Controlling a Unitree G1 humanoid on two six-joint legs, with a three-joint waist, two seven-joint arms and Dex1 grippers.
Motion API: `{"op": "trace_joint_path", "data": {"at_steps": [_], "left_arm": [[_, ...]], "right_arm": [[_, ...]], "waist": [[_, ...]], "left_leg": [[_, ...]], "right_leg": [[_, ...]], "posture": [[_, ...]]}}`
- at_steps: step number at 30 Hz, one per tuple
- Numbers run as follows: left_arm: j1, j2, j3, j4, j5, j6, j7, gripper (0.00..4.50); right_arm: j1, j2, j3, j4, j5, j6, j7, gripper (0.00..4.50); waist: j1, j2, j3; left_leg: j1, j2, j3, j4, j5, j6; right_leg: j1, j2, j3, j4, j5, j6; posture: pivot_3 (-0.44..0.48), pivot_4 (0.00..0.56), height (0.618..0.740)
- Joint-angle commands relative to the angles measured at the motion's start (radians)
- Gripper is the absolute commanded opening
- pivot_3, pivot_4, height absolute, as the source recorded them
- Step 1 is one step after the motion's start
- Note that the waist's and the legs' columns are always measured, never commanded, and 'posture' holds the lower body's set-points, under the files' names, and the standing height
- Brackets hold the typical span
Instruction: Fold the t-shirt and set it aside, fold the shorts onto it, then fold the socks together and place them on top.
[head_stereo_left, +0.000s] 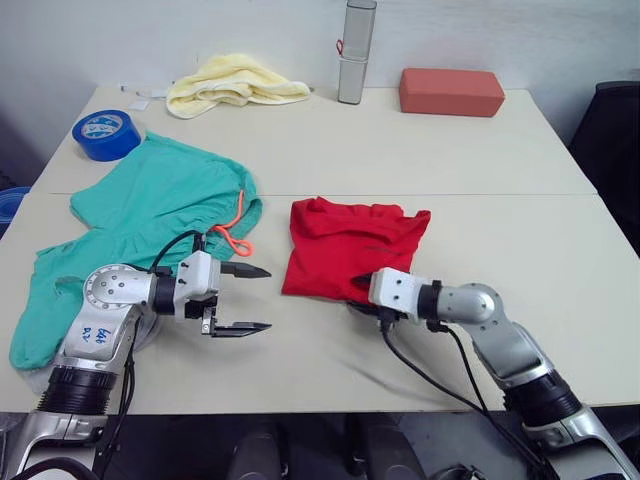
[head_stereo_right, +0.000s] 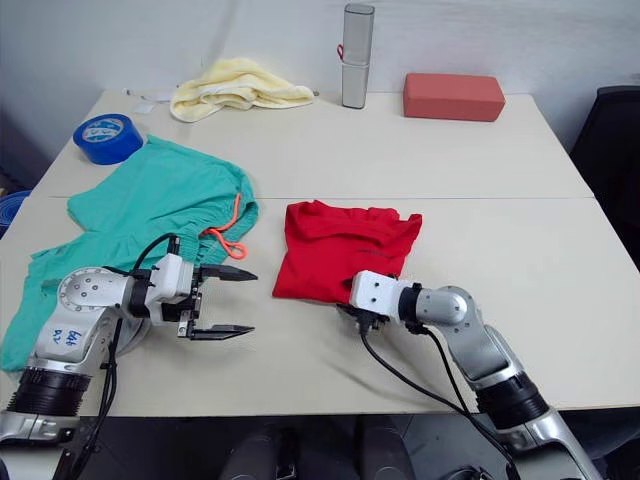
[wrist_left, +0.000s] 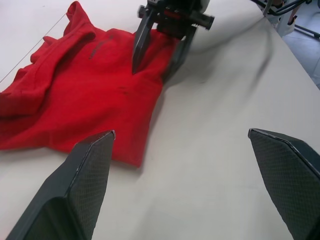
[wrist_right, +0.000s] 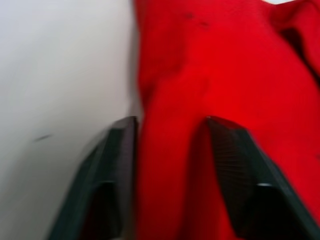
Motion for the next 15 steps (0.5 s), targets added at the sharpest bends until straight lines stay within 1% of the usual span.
{"op": "trace_joint_path", "data": {"at_steps": [1, 2, 3, 6, 8, 10, 12, 15], "left_arm": [[0.009, 0.001, 0.019, -0.042, -0.021, 0.003, 0.010, 4.50], [0.012, 0.001, 0.018, -0.045, -0.020, 0.004, 0.012, 4.50], [0.015, 0.002, 0.018, -0.048, -0.021, 0.005, 0.013, 4.50], [0.022, 0.006, 0.019, -0.055, -0.022, 0.009, 0.014, 4.50], [0.027, 0.010, 0.024, -0.064, -0.027, 0.016, 0.014, 4.50], [0.035, 0.016, 0.029, -0.074, -0.033, 0.028, 0.014, 4.50], [0.051, 0.024, 0.033, -0.095, -0.044, 0.045, 0.012, 4.50], [0.073, 0.033, 0.039, -0.124, -0.053, 0.063, 0.012, 4.50]], "right_arm": [[-0.009, 0.008, 0.001, 0.013, -0.035, -0.006, -0.037, 0.61], [-0.006, 0.008, 0.001, 0.005, -0.027, -0.015, -0.029, 0.27], [-0.001, 0.003, 0.003, -0.008, -0.020, -0.020, -0.014, 0.02], [0.031, -0.021, 0.007, -0.071, 0.028, -0.030, 0.055, 0.02], [0.076, -0.045, 0.008, -0.152, 0.083, -0.013, 0.115, 0.02], [0.130, -0.070, 0.008, -0.238, 0.115, 0.019, 0.146, 0.02], [0.196, -0.090, 0.002, -0.325, 0.134, 0.066, 0.150, 0.02], [0.248, -0.110, -0.004, -0.384, 0.135, 0.095, 0.146, 0.02]], "waist": [[0.001, 0.000, 0.000], [0.002, 0.000, 0.000], [0.002, 0.000, 0.000], [0.004, 0.000, 0.000], [0.005, 0.000, 0.000], [0.006, 0.000, 0.000], [0.006, 0.000, 0.000], [0.002, 0.000, 0.000]], "left_leg": [[0.000, 0.000, 0.000, 0.000, 0.000, 0.000], [0.000, 0.000, 0.000, 0.000, 0.000, 0.000], [0.000, 0.000, 0.000, 0.000, 0.000, 0.000], [0.000, 0.000, 0.000, 0.000, 0.000, 0.000], [0.000, 0.000, 0.000, 0.000, 0.000, 0.000], [0.000, 0.000, 0.000, -0.001, 0.000, 0.000], [0.000, 0.000, 0.000, -0.001, -0.001, 0.000], [0.000, 0.001, 0.000, -0.001, -0.001, 0.001]], "right_leg": [[0.000, 0.000, 0.000, 0.000, 0.000, 0.000], [0.000, 0.000, 0.000, 0.000, 0.000, 0.000], [0.000, 0.000, 0.000, 0.000, 0.000, 0.000], [0.000, 0.000, 0.000, 0.000, 0.000, 0.000], [0.000, 0.000, 0.000, -0.001, 0.000, 0.000], [0.000, 0.000, 0.000, -0.002, 0.000, 0.000], [0.000, 0.000, 0.000, -0.002, 0.000, 0.000], [0.001, -0.001, 0.000, -0.002, 0.000, 0.000]], "posture": [[0.000, 0.150, 0.740], [0.000, 0.150, 0.740], [0.000, 0.150, 0.740], [0.000, 0.150, 0.740], [0.000, 0.150, 0.740], [0.000, 0.150, 0.740], [0.000, 0.150, 0.740], [0.000, 0.150, 0.740]]}}
